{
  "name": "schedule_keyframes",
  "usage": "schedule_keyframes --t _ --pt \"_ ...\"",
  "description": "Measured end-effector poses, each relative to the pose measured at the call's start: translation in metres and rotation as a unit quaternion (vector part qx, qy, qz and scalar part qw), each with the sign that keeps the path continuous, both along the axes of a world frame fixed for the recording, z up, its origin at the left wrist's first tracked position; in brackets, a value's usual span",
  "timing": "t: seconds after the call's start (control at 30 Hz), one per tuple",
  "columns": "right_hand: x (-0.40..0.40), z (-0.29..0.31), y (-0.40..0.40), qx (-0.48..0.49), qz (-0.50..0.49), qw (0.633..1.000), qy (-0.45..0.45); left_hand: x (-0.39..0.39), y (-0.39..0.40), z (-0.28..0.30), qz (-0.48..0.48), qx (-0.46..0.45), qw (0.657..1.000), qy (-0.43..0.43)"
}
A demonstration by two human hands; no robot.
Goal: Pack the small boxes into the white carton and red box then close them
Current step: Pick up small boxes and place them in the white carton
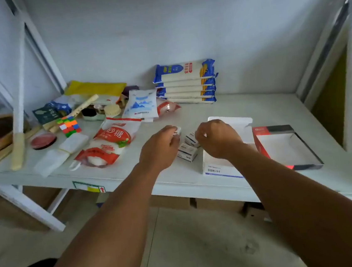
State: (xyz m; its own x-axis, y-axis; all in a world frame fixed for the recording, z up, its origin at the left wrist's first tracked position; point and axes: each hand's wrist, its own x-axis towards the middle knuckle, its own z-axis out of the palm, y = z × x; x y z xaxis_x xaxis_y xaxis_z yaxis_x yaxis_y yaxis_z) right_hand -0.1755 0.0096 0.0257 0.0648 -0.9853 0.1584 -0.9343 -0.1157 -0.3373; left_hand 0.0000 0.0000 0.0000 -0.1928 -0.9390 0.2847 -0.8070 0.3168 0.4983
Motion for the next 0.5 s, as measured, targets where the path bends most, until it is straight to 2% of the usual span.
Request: schedule_keyframes --t 0.2,0.33,0.5 --pt "0.019 -0.007 -0.009 0.059 0.022 0.996 0.061 0.011 -0.009 -0.009 0.025 0.019 0.999 0.024" --pt "0.029 -0.016 -0.023 0.089 0.036 0.991 0.092 0.015 -0.019 -0.016 0.016 0.014 1.000 -0.013" --pt "0.036 -0.017 -0.035 0.069 0.042 0.985 0.151 0.013 -0.026 -0.019 0.023 0.026 0.999 -0.006"
